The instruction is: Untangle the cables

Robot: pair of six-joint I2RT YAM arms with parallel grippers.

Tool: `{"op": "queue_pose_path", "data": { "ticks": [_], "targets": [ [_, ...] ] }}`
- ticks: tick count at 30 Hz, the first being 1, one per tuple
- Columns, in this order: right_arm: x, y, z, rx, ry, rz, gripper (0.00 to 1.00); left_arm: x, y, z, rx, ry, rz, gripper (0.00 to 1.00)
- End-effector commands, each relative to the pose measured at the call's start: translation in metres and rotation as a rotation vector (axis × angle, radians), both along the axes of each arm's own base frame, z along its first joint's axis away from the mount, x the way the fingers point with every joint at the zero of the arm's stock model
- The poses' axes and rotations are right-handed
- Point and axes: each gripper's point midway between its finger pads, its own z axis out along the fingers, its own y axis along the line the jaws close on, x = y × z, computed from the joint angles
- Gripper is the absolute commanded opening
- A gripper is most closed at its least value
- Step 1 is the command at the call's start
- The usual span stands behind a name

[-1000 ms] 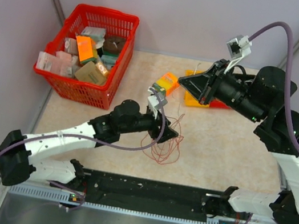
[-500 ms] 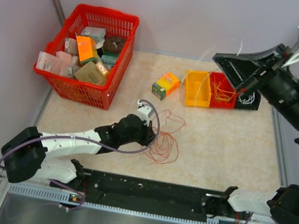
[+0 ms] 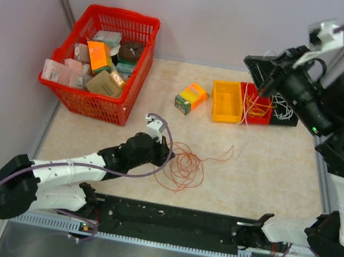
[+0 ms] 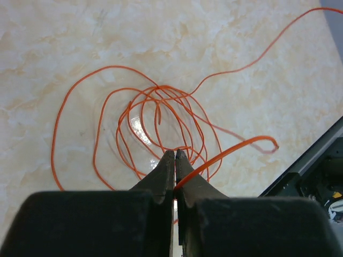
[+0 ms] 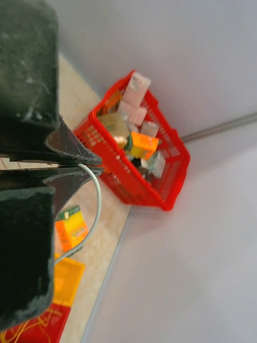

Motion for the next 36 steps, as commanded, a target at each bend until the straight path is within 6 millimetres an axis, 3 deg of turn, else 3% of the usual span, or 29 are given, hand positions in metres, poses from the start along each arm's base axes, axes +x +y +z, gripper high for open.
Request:
{"op": "queue_pose_path", "data": {
  "ticks": [1,4,6,8,9,10,11,17,19,21,24,29,32,36],
  "targets": [
    [0.045,-0.006,-0.022,-0.04,0.056,-0.098,0.0,-0.002,0.008,0.014,-0.035,-0.036,0.015,0.0],
    [0.033,-0.008,-0.012,0.011,0.058,-0.03,0.0,-0.008,0.007,0.017,-0.049,-0.048,-0.021,0.0],
    [0.017,0.002,-0.008,0.021,0.052,0.068,0.0,-0.014,-0.003,0.03,-0.082,-0.092,-0.101,0.14],
    [0.007,0.007,-0.01,0.022,0.058,0.126,0.0,-0.028,-0.017,0.048,-0.117,-0.137,-0.24,0.4],
    [0.001,0.008,-0.01,0.027,0.06,0.148,0.0,-0.029,-0.021,0.058,-0.126,-0.167,-0.274,0.59],
    [-0.003,0.009,-0.009,0.032,0.064,0.168,0.0,-0.03,-0.025,0.07,-0.129,-0.198,-0.306,0.85],
    [-0.008,0.01,-0.008,0.037,0.064,0.187,0.0,-0.029,-0.026,0.076,-0.118,-0.214,-0.316,0.97],
    [-0.033,0.018,0.013,0.102,0.056,0.313,0.0,-0.003,-0.031,0.121,-0.118,-0.386,-0.261,0.98],
    [-0.04,0.02,0.022,0.127,0.047,0.349,0.0,0.008,-0.036,0.126,-0.118,-0.426,-0.24,0.98],
    [-0.046,0.021,0.029,0.146,0.039,0.377,0.0,0.02,-0.043,0.127,-0.122,-0.484,-0.223,0.98],
    [-0.051,0.02,0.04,0.177,0.025,0.395,0.0,0.034,-0.062,0.112,-0.137,-0.495,-0.221,0.99],
    [-0.062,0.019,0.053,0.205,0.004,0.43,0.0,0.027,-0.1,0.1,-0.227,-0.503,-0.304,0.97],
    [-0.068,0.018,0.056,0.215,0.001,0.451,0.0,0.011,-0.113,0.108,-0.321,-0.579,-0.38,0.85],
    [-0.071,0.019,0.054,0.218,0.009,0.47,0.0,0.017,-0.128,0.111,-0.378,-0.575,-0.39,0.66]
  ]
}}
